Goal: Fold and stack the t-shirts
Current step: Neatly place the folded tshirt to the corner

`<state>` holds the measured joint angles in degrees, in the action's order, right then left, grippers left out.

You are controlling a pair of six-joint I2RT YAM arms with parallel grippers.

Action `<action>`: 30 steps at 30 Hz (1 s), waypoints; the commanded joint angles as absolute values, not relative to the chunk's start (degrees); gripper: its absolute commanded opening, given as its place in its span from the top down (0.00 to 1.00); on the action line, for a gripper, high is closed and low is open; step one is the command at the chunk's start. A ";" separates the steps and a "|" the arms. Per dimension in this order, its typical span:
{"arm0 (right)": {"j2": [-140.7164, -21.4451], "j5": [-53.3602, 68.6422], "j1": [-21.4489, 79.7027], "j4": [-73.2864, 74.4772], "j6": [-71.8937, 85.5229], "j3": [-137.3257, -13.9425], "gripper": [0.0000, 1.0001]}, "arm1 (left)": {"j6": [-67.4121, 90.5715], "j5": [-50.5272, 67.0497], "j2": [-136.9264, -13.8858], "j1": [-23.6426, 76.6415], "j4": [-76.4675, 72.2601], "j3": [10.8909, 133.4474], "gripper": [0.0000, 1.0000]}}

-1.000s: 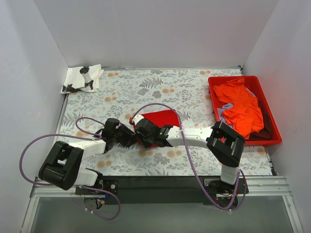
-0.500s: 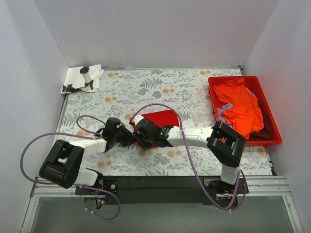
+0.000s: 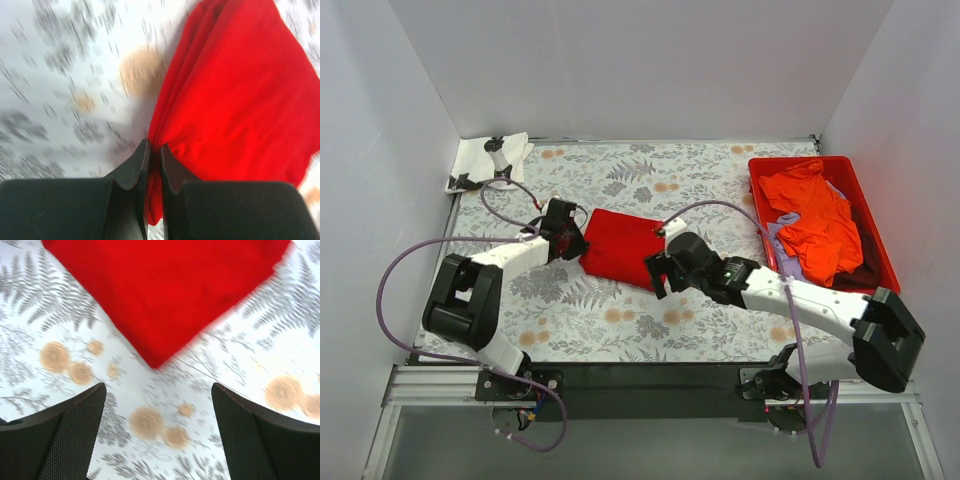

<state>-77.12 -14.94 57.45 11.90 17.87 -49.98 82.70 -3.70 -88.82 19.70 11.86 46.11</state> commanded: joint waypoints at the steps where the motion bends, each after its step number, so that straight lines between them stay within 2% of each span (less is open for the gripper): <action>1: -69.89 -16.87 54.24 16.52 18.19 -44.93 0.08 | 73.23 -14.92 -93.40 17.76 17.57 54.38 1.00; 2: -66.39 -17.48 53.62 18.26 18.37 -43.96 0.02 | 71.82 -15.81 -94.65 17.23 18.19 58.58 1.00; 7: -56.10 -19.95 49.23 21.97 18.81 -38.42 0.02 | 64.52 -20.29 -100.45 13.36 20.74 69.24 1.00; 11: -53.00 -20.21 46.41 24.34 18.11 -37.09 0.02 | 60.04 -22.14 -105.98 10.20 21.80 78.29 1.00; 22: -57.03 -18.99 43.86 25.05 16.17 -38.93 0.01 | 45.53 -29.35 -122.77 4.66 20.92 108.95 1.00; 30: -62.40 -16.35 41.75 26.45 12.22 -42.89 0.02 | 37.02 -31.11 -131.92 0.97 17.14 124.25 1.00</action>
